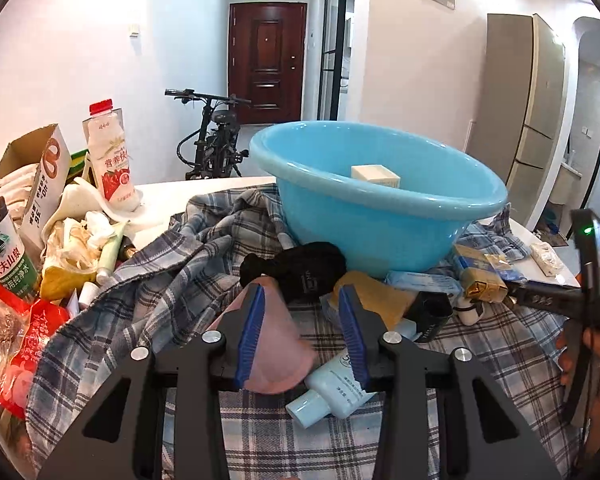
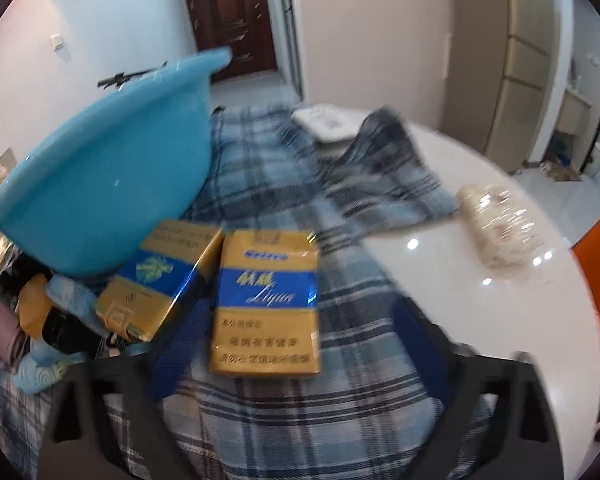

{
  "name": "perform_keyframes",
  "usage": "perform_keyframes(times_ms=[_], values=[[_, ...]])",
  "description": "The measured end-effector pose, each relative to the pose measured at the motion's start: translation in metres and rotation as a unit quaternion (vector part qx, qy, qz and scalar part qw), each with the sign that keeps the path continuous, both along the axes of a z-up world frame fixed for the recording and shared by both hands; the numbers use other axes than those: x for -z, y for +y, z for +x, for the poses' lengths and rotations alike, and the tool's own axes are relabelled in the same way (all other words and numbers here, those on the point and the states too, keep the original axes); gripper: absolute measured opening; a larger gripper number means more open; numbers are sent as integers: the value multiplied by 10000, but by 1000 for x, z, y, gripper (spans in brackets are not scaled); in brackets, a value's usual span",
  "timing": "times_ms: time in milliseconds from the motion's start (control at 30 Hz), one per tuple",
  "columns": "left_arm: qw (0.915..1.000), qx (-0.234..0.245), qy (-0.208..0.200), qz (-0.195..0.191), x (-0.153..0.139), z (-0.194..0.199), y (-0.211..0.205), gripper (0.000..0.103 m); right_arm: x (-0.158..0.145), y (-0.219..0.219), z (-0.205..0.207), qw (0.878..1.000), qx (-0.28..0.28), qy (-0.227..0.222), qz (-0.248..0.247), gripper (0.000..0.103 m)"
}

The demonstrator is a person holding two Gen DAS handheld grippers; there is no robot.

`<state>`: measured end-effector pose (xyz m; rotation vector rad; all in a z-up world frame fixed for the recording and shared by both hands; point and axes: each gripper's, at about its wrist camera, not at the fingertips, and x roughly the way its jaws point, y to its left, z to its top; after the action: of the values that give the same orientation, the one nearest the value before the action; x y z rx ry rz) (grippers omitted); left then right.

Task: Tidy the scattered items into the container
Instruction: 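Grasp the gold Liqun cigarette pack with the right tool, then lift the pink case with the left tool while the right tool lifts the Liqun pack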

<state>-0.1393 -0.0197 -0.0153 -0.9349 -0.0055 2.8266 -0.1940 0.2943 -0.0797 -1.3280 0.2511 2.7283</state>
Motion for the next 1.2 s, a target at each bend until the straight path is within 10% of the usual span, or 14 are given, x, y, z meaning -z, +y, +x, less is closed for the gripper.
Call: perform_keyframes(times_ms=[333, 467, 767, 967, 1200], values=[[9994, -211, -283, 71, 10, -9, -10, 26, 5, -21, -3, 9978, -295, -47, 593, 56], [9990, -322, -313, -73, 13, -10, -10, 100, 4, -25, 0, 9973, -343, -17, 654, 55], [9987, 171, -475, -66, 20, -10, 3, 102, -14, -20, 6, 9980, -220, 325, 496, 55], [9941, 150, -293, -1030, 28, -8, 22, 102, -15, -21, 6, 9979, -282, 357, 470, 55], [9955, 17, -654, -691, 44, -29, -5, 102, -14, -24, 7, 9977, -355, 376, 432, 55]])
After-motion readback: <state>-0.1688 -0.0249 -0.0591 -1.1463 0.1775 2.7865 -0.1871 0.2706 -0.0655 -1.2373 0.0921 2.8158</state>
